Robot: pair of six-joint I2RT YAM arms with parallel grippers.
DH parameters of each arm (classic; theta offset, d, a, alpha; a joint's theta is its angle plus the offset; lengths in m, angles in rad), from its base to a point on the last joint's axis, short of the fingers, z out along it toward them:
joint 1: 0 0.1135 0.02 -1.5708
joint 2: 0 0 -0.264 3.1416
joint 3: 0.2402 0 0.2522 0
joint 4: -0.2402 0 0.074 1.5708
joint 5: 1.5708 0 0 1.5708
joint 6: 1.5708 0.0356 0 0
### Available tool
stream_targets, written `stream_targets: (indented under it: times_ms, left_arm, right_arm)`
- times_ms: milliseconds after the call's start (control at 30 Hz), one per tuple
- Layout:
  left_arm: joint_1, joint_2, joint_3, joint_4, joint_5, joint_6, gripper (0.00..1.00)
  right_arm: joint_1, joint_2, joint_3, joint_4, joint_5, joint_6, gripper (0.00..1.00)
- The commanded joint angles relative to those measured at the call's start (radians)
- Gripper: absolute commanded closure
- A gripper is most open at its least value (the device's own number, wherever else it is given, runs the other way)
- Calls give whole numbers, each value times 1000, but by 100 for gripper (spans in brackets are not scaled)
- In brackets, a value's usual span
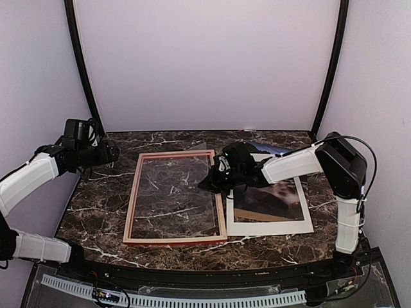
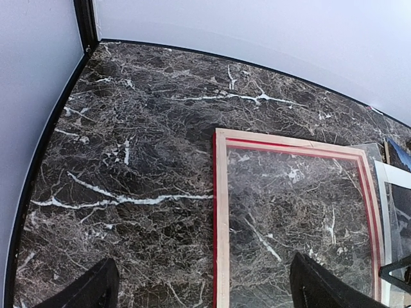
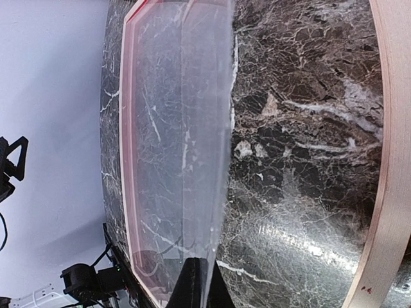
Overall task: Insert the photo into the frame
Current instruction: Place the glass panel at the frame body.
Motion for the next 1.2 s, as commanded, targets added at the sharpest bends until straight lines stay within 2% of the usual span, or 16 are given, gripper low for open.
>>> stream_targets:
  times_ms: [0,1167]
  left_arm:
    - [2,-4,-18,13,9,-5,5]
    - [2,2,-23,12,18,-2,5]
  right_arm:
    - [4,-28,-3,28,26,-8,100]
    - [-3,-9,27,-8,46,-35,100]
